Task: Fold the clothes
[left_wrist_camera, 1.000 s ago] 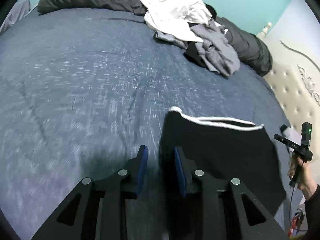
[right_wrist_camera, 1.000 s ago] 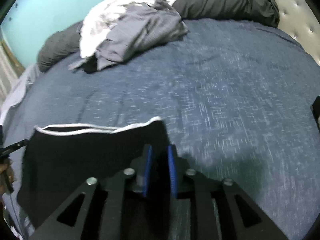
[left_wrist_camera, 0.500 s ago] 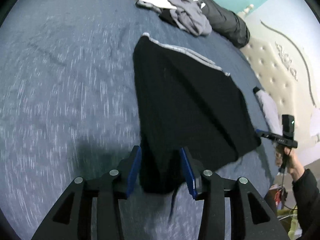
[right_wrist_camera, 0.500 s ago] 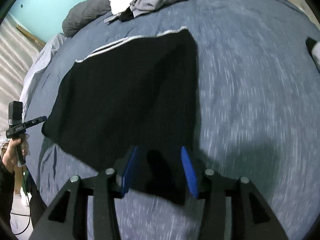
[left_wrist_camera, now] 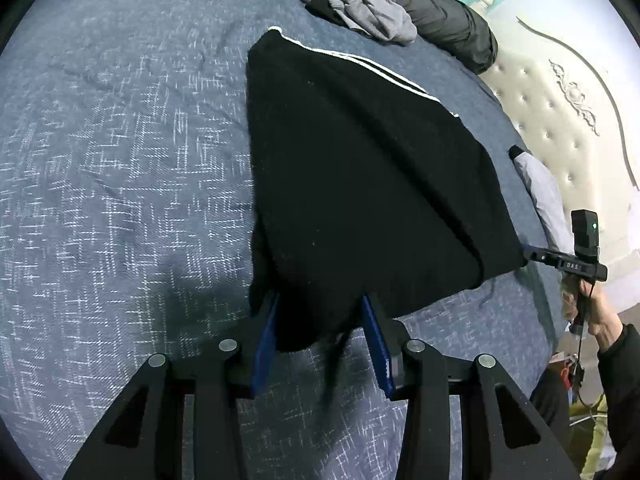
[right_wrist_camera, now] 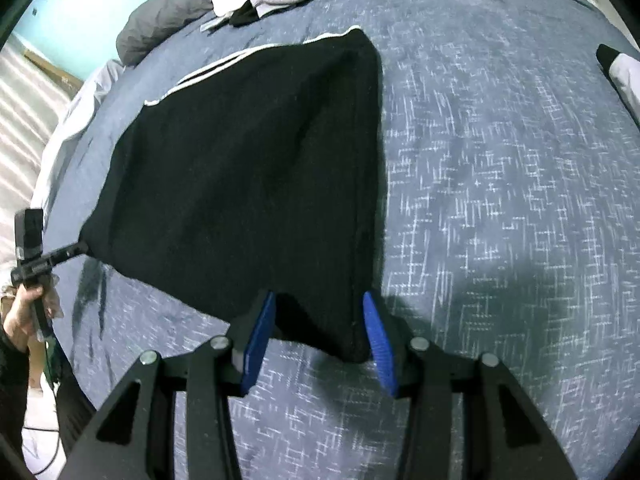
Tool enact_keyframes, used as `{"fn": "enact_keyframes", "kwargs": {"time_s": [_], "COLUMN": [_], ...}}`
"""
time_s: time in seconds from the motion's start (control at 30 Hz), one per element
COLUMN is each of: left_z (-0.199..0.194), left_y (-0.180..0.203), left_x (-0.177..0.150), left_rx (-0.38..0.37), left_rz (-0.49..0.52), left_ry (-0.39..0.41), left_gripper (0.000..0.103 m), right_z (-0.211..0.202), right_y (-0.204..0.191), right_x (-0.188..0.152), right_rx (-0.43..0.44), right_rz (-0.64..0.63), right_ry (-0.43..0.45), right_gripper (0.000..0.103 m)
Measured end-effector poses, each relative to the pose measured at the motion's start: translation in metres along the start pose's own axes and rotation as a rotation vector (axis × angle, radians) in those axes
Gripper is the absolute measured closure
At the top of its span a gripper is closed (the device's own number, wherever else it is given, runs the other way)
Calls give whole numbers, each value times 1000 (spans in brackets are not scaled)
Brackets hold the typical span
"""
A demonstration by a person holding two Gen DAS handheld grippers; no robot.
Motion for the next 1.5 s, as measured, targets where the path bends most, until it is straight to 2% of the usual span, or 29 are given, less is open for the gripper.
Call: {"fn": "enact_keyframes", "kwargs": {"time_s": [0.37,0.4,0.43,0.47,0.57,0.7,0.83,1.23,1.4,1.5], "left_z": [9,10,11,12,11,1,-9,-8,-2,-4], "left_y": [0,2,4,6,9,8,5,-6,-8,-6], "left_x": [-1,-1,-2,-2,-2,2,6,3,-4,-8], "left_rx": [26,42,57,71,86,108,128,147,131,114], "left_rz": [40,59,79,97,119,139,147,156,153,144], "left_ry": [-1,-3,-5,-6,-2,6,10,-20,-60,-61], "left_gripper": [61,70,83,88,94,96,96,96,96,95], "right_z": [14,14,14,14,12,-3,-20,-16,-1,-3], "right_y": [-9,-10,-10,-11,-14,-15,-10,17,26,29], "right_x": [3,3,4,4,7,16,22,23,12,6], "right_rx": [-65,-76,-97,-115,-145,-190,-196,-215,-150,-130], "right_rz": [-61,-69,-83,-96,-121,-132,-121,-98,-61,-69], "right_ry": [2,7,11,14,25,74,110,114,60,66], "right_gripper": [59,63,77,86,95,96,97,97,96,93]}}
Point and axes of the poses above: each gripper's, at about its wrist camera, not at the fingertips, and z roughly the way its jaws point, y to its right, x to its top, the point moved 7 cm from there along z, roughly the way its jaws point, and after that the axes turned 2 degrees about x, right-handed, at the moved point
